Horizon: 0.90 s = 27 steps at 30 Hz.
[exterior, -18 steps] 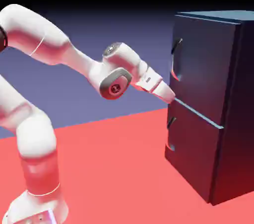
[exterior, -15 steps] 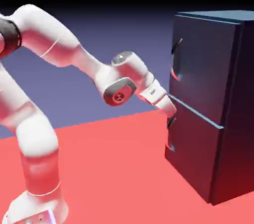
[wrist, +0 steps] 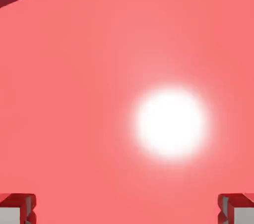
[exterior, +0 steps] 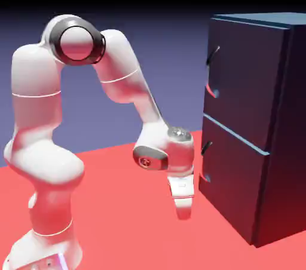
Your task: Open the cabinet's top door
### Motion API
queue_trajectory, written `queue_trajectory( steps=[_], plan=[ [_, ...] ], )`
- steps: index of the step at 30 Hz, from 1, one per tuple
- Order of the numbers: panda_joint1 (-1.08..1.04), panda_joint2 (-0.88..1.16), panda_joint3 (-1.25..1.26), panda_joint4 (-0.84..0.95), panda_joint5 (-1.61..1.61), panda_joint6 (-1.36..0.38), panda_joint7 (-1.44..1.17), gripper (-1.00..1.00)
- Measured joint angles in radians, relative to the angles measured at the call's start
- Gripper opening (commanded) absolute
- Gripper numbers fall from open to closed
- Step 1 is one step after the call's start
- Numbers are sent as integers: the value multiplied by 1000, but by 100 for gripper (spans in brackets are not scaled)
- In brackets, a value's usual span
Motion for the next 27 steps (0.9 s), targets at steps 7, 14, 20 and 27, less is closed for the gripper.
queue_trajectory(
  steps=[7,14,20,27],
  plan=[
    [212,254,-216,20,268,-66,-107,0],
    [424,507,-431,41,536,-132,-215,0],
    [605,725,-616,58,766,-188,-307,0],
    [817,979,-831,79,1034,-254,-414,0]
  ],
)
